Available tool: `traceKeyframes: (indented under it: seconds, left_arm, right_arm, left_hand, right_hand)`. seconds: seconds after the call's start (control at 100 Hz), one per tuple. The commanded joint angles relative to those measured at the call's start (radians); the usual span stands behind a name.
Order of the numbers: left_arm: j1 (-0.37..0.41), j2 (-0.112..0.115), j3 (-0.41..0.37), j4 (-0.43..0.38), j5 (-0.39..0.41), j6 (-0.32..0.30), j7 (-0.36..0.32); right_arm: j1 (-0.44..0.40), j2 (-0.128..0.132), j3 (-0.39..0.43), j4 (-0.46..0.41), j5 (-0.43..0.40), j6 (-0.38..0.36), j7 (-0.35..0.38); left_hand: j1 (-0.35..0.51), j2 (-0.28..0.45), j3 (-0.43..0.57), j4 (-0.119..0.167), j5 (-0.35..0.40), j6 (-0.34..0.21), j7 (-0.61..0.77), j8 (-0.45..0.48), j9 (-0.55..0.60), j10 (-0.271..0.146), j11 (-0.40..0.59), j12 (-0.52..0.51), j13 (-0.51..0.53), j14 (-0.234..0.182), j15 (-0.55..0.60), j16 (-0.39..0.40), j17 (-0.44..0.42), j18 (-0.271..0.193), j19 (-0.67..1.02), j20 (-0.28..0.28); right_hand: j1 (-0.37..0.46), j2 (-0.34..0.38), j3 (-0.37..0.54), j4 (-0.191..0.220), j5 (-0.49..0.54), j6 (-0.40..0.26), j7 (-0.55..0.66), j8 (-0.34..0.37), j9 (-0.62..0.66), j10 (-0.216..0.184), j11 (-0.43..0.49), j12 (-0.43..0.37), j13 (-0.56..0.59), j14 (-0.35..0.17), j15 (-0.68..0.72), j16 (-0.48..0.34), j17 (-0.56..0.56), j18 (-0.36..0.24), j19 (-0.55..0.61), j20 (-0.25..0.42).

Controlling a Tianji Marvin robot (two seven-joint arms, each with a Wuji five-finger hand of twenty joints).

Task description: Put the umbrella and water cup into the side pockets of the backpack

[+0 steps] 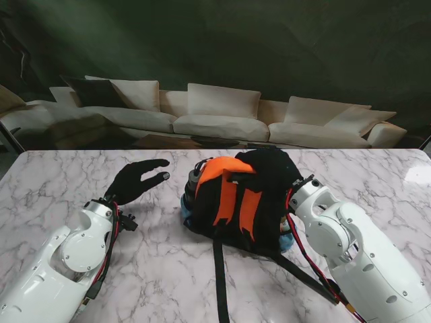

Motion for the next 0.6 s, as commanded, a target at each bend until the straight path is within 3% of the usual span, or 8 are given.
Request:
traceKeyframes:
  seconds: [0.0,0.11,0.22,0.5,0.59]
  left_arm:
    - [0.001,-0.004,0.005,-0.001,-0.004,0.003,-0.014]
    - [-0.002,-0.002,0.011,-0.002,0.003,0.005,-0.017]
    - [-0.003,-0.003,0.012,-0.003,0.007,0.002,-0.013]
    - [0.006,-0.005,-0.005,-0.005,0.001,-0.001,-0.004]
    - [0.008,-0.006,-0.009,-0.007,0.001,-0.001,0.000]
  right_arm:
    - [-0.006,0.001,0.005,0.005,0.004,-0.001,0.006]
    - [-0.006,0.006,0.025,-0.017,0.003,-0.020,0.038]
    - [0.003,0.010,0.044,-0.049,0.026,-0.039,0.079]
    - [0.026,0.002,0.122,-0.124,0.058,-0.110,0.054]
    - [0.015,-0.002,0.167,-0.143,0.048,-0.121,0.016]
  left_hand:
    - [0.016,0.048,-0.002,0.026,0.012,0.000,0.002,0.006,0.001,-0.020,0.012,0.006,-0.003,-0.020,0.009,0.014,-0.012,0.010,0.003,0.024]
    - [0.014,0.049,-0.003,0.025,-0.001,0.000,-0.003,0.004,-0.035,-0.017,-0.001,-0.001,-0.025,-0.024,-0.003,0.011,-0.016,0.001,-0.004,0.024]
    - [0.012,0.048,-0.003,0.025,-0.011,-0.001,-0.007,0.002,-0.046,-0.019,-0.004,-0.003,-0.028,-0.024,-0.005,0.011,-0.016,-0.002,-0.009,0.025]
    - [0.011,0.050,-0.001,0.026,-0.009,0.004,-0.007,0.001,-0.038,-0.017,0.000,-0.004,-0.029,-0.022,-0.005,0.011,-0.018,0.000,-0.015,0.029]
    - [0.011,0.051,-0.002,0.026,-0.008,0.004,-0.007,0.001,-0.035,-0.016,0.001,-0.004,-0.028,-0.023,-0.005,0.012,-0.017,-0.001,-0.016,0.031]
  right_hand:
    - [-0.119,0.077,-0.063,0.074,-0.041,-0.001,-0.125,0.098,-0.085,0.009,-0.068,-0.044,-0.105,0.028,-0.115,-0.054,-0.129,0.076,-0.127,-0.019]
    - [-0.205,0.113,-0.219,0.077,-0.199,0.044,-0.269,0.060,-0.291,0.035,-0.213,-0.163,-0.330,0.097,-0.341,-0.198,-0.311,0.126,-0.333,-0.105]
    - [-0.250,0.150,-0.303,0.078,-0.314,0.093,-0.355,0.028,-0.431,0.060,-0.270,-0.216,-0.455,0.131,-0.426,-0.279,-0.388,0.135,-0.440,-0.170]
    - [-0.266,0.161,-0.335,0.081,-0.362,0.105,-0.388,0.024,-0.505,0.062,-0.281,-0.225,-0.513,0.121,-0.448,-0.317,-0.397,0.121,-0.479,-0.205]
    - [-0.192,0.189,-0.376,0.090,-0.344,0.097,-0.382,0.037,-0.489,0.062,-0.264,-0.222,-0.495,0.077,-0.422,-0.313,-0.371,0.084,-0.441,-0.189]
